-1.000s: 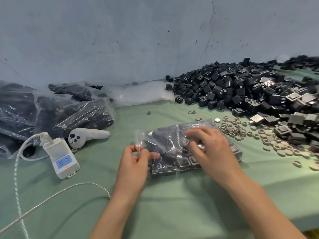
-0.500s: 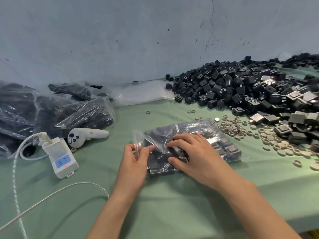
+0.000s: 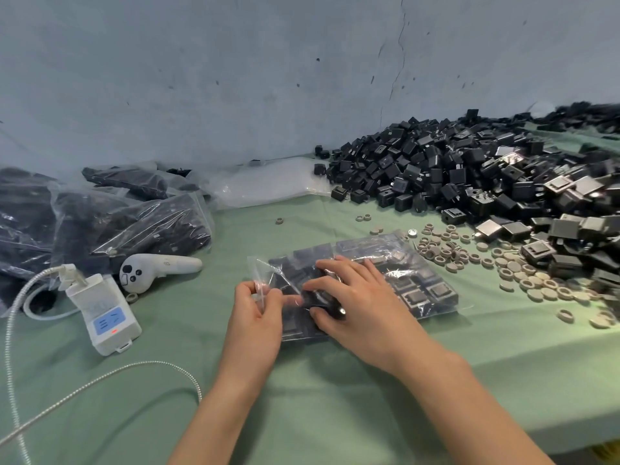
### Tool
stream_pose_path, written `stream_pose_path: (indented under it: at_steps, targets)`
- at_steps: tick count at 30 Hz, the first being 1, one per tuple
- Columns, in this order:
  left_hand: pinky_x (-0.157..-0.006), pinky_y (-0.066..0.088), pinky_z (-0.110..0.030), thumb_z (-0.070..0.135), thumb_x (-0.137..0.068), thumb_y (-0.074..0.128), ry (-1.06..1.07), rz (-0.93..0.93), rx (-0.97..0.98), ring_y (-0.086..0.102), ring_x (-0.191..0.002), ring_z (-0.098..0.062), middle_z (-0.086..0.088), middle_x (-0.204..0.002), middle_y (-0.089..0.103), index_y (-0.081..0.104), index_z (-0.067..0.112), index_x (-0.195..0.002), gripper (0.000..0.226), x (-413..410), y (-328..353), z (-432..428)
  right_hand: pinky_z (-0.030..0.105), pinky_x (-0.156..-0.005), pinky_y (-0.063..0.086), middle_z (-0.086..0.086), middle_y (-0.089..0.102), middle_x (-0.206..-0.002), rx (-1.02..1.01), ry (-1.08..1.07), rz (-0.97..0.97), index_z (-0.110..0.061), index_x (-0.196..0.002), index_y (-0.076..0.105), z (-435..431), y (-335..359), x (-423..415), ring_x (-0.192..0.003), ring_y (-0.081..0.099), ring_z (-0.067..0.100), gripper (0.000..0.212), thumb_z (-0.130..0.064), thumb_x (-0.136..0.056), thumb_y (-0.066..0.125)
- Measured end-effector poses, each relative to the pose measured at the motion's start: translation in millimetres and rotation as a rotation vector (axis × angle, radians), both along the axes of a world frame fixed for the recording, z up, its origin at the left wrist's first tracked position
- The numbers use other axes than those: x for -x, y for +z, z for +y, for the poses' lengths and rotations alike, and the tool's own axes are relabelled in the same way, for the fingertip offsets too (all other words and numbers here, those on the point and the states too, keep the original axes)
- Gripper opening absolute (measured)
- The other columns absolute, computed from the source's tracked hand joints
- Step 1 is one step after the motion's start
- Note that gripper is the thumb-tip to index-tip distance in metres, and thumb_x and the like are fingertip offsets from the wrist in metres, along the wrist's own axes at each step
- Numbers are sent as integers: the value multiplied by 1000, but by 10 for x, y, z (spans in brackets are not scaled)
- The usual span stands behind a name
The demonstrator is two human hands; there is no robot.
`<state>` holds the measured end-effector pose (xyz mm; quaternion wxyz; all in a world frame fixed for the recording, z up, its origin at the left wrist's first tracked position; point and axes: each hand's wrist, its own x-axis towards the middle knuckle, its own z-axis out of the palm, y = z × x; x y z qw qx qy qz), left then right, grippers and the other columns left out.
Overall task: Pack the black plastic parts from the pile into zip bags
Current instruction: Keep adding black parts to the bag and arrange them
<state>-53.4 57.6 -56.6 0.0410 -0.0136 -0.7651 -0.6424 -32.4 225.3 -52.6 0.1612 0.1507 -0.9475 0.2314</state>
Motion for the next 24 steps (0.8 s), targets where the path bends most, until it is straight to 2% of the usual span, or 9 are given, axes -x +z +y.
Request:
stream_pose_path:
  at_steps: [2, 7, 9, 11, 12, 15, 18, 21, 24]
  targets:
    - [-73, 51, -24, 18, -101, 50, -17, 0, 17, 71, -83, -10, -1, -85, 77, 45, 19, -100, 6, -11, -2, 37, 46, -123, 7, -14, 41, -151, -8, 26, -10, -35, -131, 55, -70, -22, 13, -149, 22, 15, 37, -40, -95, 54]
    - [-71, 52, -43, 20, -99, 55, -15, 0, 19, 65, -73, -28, -16, -85, 72, 49, 20, -99, 6, -10, 3, 43, 50, -123, 1, -16, 40, -151, -14, 42, -39, -32, -138, 48, -187, -46, 8, -151, 17, 18, 41, -38, -97, 47]
    - [-65, 54, -29, 17, -97, 56, 66, 29, 20, 66, -69, -23, -11, -79, 74, 52, 18, -96, 5, 23, 23, 8, 48, -124, 2, -17, 40, -151, 18, 44, -37, -34, -139, 47, -165, -15, 13, -150, 18, 15, 41, -43, -99, 44]
    - [-51, 46, -12, 14, -96, 56, 117, 58, 13, 64, -56, -5, 0, -72, 75, 53, 15, -94, 4, 62, 38, -11, 45, -125, 3, -16, 41, -151, 83, 24, -17, -35, -140, 47, -90, 42, 34, -149, 19, 11, 41, -46, -101, 42]
    - [-47, 41, -9, 14, -96, 56, 130, 63, 23, 61, -51, 0, 4, -71, 75, 53, 15, -95, 3, 77, 40, -17, 44, -125, 5, -15, 42, -151, 111, -13, 3, -34, -140, 47, -23, 69, 52, -149, 20, 10, 40, -45, -102, 41]
    - [-53, 39, -12, 21, -96, 58, 194, 56, 34, 60, -58, 7, 6, -73, 73, 52, 18, -102, 10, 127, 22, -43, 45, -124, 16, -11, 42, -150, 200, -258, 59, -32, -141, 46, 320, 132, 122, -145, 25, 9, 41, -39, -101, 41]
    - [-71, 41, -24, 23, -94, 59, 295, 37, -19, 63, -81, -5, 4, -88, 70, 48, 20, -117, 26, 205, 17, -92, 50, -122, 18, -3, 39, -152, 200, -612, 53, -29, -144, 45, 789, 109, 151, -146, 26, 15, 44, -34, -100, 45]
    - [-83, 46, -40, 26, -89, 57, 380, -8, -76, 61, -82, -18, -1, -95, 67, 52, 21, -123, 35, 325, 8, -189, 57, -122, 10, 11, 30, -158, 118, -958, -13, -25, -146, 40, 1221, 23, 122, -150, 17, 31, 51, -37, -97, 49]
    - [-72, 47, -33, 17, -96, 47, 419, -40, -157, 57, -73, -15, -3, -89, 62, 50, 9, -130, 35, 477, -42, -289, 61, -119, 4, 22, 13, -162, 131, -1149, -124, -21, -150, 33, 1538, -25, 108, -150, 5, 42, 62, -40, -95, 55]
